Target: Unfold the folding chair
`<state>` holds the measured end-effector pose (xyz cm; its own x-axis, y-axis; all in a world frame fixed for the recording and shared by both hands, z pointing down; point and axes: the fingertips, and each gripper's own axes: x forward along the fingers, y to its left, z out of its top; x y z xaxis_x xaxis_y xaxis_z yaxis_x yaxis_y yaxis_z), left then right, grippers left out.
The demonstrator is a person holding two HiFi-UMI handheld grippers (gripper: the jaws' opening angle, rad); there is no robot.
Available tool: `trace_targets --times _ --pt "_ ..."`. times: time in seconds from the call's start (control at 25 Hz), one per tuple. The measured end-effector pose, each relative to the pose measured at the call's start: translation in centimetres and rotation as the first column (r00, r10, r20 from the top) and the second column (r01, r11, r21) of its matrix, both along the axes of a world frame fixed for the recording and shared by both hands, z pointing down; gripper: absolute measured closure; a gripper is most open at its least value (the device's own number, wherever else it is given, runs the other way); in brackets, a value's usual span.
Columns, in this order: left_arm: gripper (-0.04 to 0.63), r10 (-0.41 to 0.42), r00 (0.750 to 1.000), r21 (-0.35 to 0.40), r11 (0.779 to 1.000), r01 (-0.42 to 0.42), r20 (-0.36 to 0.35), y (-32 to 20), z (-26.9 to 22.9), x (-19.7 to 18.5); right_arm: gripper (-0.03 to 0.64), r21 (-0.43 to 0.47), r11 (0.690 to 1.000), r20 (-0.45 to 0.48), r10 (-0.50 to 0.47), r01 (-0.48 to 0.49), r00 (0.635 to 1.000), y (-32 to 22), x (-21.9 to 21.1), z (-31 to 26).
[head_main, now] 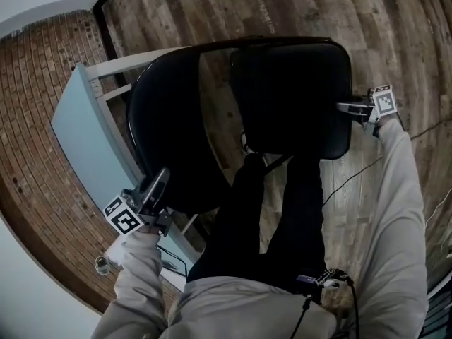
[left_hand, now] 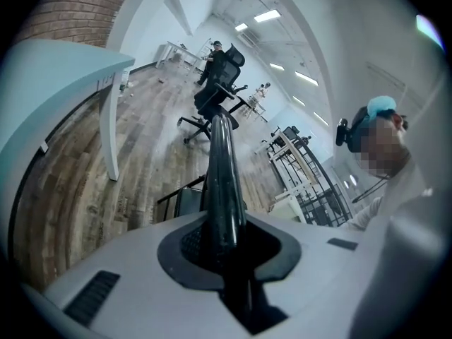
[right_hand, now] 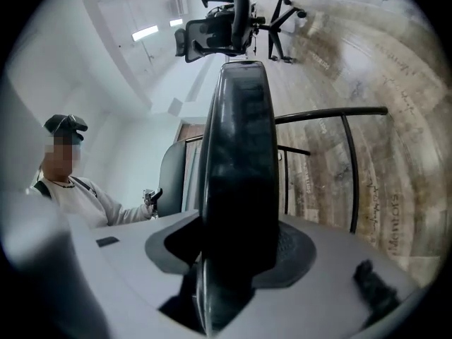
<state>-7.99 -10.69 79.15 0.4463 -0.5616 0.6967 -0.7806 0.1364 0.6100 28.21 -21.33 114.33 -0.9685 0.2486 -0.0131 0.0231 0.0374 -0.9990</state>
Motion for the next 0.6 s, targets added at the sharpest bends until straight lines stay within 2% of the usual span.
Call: trace_targets --times 0.08,0.2,0.4,0.6 --pt "0.520 0.020 1.000 -0.012 1.000 -0.020 -0.003 -0.2 0.5 0.8 0.426 -0.006 1.000 0.002 0.029 -0.029 1.000 -0.4 0.6 1.2" --pt "0.521 -0.007 1.000 -0.028 1.000 0.007 -0.008 0.0 1.5 0.9 0.425 -0.016 0.999 0.027 0.052 -0.052 0.998 -0.1 1.6 2.6" --pt "0.518 -0.020 0.998 -0.010 1.000 0.020 -0.054 -0.2 2.4 0.4 0.423 -0.012 0.992 0.056 0.127 -0.126 0.990 -0.4 2.0 3.7" --pt "0.518 -0.024 0.999 -0.012 1.000 0.024 -0.040 -0.1 2.4 0.7 0.410 -0.033 0.987 0.019 0.156 -0.156 0.988 -0.5 1.7 2.9"
